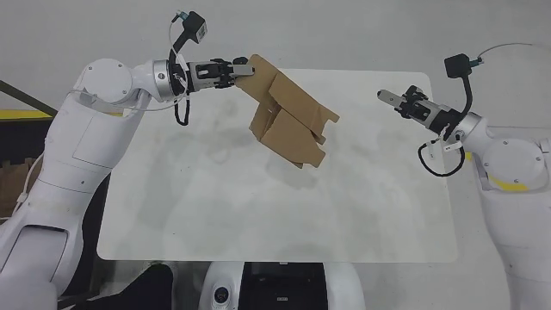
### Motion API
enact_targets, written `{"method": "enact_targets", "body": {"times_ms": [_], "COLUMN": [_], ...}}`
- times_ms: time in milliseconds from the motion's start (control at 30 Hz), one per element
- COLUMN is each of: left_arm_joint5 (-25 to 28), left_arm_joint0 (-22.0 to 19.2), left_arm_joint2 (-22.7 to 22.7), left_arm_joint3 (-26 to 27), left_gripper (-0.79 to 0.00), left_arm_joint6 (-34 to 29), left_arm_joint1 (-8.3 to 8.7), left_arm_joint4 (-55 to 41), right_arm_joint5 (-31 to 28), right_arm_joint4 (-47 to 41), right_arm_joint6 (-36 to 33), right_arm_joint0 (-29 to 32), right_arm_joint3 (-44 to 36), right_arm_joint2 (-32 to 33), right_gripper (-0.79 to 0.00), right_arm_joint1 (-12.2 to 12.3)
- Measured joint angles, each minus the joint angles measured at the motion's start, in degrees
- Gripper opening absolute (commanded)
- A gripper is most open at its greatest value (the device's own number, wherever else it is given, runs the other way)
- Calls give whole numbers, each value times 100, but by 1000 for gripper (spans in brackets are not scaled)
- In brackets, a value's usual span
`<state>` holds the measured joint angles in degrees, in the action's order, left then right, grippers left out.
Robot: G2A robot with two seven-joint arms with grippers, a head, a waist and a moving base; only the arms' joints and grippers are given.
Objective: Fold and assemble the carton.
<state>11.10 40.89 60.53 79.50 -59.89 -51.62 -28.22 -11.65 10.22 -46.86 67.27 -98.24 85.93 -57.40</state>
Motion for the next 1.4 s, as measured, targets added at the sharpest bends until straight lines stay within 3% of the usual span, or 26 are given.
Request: {"method": "enact_targets", "body": {"times_ms": [867, 1067, 1400], "left_arm_joint5": [-1, -59, 2], "left_arm_joint0": [4, 133, 21], "left_arm_joint2": [1, 83, 0], "left_arm_joint3": [3, 103, -203], "left_gripper": [-785, -785, -785], "left_arm_joint6": [4, 222, 30], "left_arm_joint1": [0, -7, -108], "left_arm_joint4": [0, 35, -219], "right_arm_joint5": [12, -47, -386], "right_arm_joint4": [-53, -706, -2083], "right_arm_joint6": [33, -425, -1215], "right_arm_joint0": [37, -53, -198], "right_arm_joint3": [-3, 212, 662], "right_arm_joint2": [-29, -234, -736], "right_gripper": [0, 0, 0], "right_arm_joint1": [-5, -19, -81]}}
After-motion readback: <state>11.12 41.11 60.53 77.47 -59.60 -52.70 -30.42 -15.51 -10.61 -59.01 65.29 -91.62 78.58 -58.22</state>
